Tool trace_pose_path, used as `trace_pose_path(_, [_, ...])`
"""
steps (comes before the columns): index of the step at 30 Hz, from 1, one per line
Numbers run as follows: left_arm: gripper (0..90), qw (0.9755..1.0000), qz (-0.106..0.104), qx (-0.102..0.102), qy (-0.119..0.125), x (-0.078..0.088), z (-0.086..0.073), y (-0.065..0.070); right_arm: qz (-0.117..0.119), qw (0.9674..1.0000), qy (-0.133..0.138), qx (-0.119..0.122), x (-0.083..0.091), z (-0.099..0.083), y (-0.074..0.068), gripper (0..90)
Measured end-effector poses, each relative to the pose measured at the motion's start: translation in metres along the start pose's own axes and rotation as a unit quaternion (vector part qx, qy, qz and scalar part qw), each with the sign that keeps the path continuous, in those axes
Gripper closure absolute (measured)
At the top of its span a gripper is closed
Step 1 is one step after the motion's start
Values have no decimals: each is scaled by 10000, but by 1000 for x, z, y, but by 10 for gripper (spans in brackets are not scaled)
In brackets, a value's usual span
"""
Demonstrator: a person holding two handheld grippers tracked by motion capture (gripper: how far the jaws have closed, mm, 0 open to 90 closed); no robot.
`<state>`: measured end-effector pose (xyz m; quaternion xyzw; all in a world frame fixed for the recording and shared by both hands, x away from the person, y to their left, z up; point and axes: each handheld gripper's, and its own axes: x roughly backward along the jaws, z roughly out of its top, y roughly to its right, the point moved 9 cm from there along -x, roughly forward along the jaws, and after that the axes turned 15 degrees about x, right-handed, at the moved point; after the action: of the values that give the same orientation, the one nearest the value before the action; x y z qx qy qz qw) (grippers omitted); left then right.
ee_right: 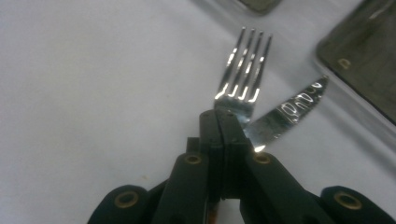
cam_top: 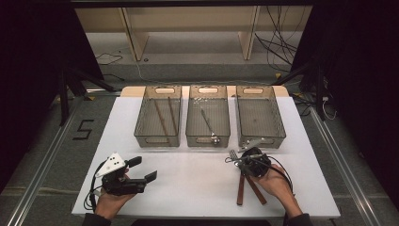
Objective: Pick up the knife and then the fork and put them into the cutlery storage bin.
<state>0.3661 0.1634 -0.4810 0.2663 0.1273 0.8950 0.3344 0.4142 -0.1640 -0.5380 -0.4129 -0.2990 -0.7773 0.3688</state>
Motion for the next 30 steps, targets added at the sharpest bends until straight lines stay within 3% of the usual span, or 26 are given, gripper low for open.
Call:
trace_pose_path(7, [155,10000,9,5,-4,0,0,0,40,9998,-139,126,-7,-1,-4,900])
trace_pose_path(18, [155,10000,2,4,-13,0,0,0,-118,9998,-92,-128,2,-10,9,900])
trace_pose_path(24, [155,10000,-2,0,-23,0,-1,1,-428,9988,-229,-107,6,-17,20,900])
trace_pose_path(27, [155,10000,0,3,-26,-1,0,0,-256,9994,-80,-215,9,-18,18,900])
trace_pose_path(30, [155,10000,4,10,-31,-2,-1,0,-39,9999,73,-98,15,-13,11,900])
